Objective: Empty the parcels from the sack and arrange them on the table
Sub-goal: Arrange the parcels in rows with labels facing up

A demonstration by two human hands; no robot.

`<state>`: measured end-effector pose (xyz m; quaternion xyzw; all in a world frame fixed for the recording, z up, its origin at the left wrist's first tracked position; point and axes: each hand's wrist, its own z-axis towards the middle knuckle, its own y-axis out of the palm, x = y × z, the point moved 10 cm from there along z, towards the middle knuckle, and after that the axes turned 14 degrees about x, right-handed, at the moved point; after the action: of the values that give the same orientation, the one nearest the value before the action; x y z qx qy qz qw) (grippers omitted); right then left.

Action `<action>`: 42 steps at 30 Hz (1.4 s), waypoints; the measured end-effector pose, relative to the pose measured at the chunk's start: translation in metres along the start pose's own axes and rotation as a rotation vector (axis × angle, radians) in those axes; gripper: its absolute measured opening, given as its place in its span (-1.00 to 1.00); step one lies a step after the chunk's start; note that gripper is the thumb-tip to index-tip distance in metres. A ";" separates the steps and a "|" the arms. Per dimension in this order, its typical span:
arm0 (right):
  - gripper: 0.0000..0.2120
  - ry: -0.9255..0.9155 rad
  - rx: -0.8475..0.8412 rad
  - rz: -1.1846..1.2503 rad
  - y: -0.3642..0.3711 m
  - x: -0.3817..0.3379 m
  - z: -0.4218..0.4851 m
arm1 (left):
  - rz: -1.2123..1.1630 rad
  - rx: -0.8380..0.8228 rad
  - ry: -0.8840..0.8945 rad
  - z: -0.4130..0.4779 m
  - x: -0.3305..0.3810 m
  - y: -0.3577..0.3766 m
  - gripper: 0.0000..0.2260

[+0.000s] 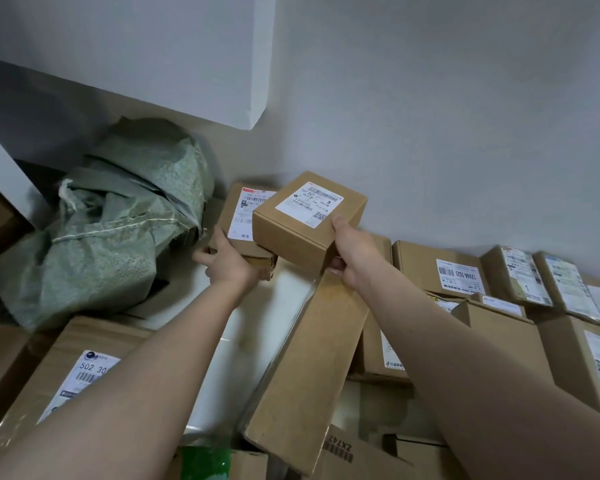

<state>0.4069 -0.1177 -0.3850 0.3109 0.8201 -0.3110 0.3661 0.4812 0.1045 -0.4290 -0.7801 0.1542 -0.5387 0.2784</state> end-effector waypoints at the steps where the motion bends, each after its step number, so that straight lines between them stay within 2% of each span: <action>1: -0.59 -0.003 -0.001 -0.008 0.001 0.001 0.000 | -0.032 -0.007 0.011 0.000 0.002 -0.002 -0.12; 5: -0.60 -0.059 -0.019 -0.032 0.005 0.000 -0.005 | -0.168 0.094 0.004 0.007 -0.003 -0.024 -0.45; 7: -0.49 -0.164 -0.012 -0.120 0.008 -0.005 -0.012 | -0.202 0.169 -0.030 0.013 -0.010 -0.039 -0.63; 9: -0.36 -0.288 -0.018 -0.239 0.014 -0.012 -0.024 | -0.280 0.190 -0.033 0.010 -0.008 -0.054 -0.62; 13: -0.32 -0.436 -0.137 -0.406 0.030 -0.014 -0.066 | -0.472 0.147 -0.022 -0.010 0.003 -0.083 -0.52; 16: -0.38 -0.469 -0.232 -0.546 0.036 -0.005 -0.101 | -0.283 0.161 0.040 -0.022 0.003 -0.105 -0.64; 18: -0.47 -0.452 -0.237 -0.646 0.034 0.005 -0.119 | -0.143 0.135 0.106 -0.032 0.000 -0.111 -0.69; 20: -0.52 -0.478 -0.182 -0.744 0.030 0.012 -0.129 | -0.018 0.048 0.170 -0.042 -0.006 -0.106 -0.55; 22: -0.46 -0.505 -0.133 -0.818 0.028 0.019 -0.136 | 0.071 0.003 0.220 -0.052 -0.010 -0.102 -0.48; 25: -0.44 -0.551 -0.104 -0.887 0.024 0.026 -0.144 | 0.112 -0.001 0.221 -0.059 -0.017 -0.100 -0.49; 29: -0.68 -0.691 -0.134 -1.039 0.026 0.030 -0.163 | 0.231 -0.020 0.194 -0.059 -0.034 -0.096 -0.43; 31: -0.74 -0.766 -0.169 -1.107 0.031 0.034 -0.170 | 0.230 -0.035 0.173 -0.056 -0.041 -0.096 -0.39; 35: -0.67 -0.867 -0.289 -1.205 0.043 0.042 -0.182 | 0.229 -0.031 0.238 -0.047 -0.041 -0.095 -0.38; 38: -0.67 -0.923 -0.316 -1.201 0.048 0.043 -0.183 | 0.411 -0.038 0.259 -0.044 -0.044 -0.087 -0.43; 40: -0.64 -0.957 -0.183 -1.115 0.040 0.033 -0.174 | 0.596 -0.050 0.224 -0.050 -0.054 -0.082 -0.43; 42: -0.56 -0.996 0.101 -1.097 0.014 0.017 -0.161 | 0.674 -0.011 0.230 -0.058 -0.054 -0.079 -0.48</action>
<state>0.3427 0.0149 -0.3157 -0.3048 0.5792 -0.5906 0.4720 0.4021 0.1813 -0.4071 -0.6213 0.4361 -0.5000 0.4169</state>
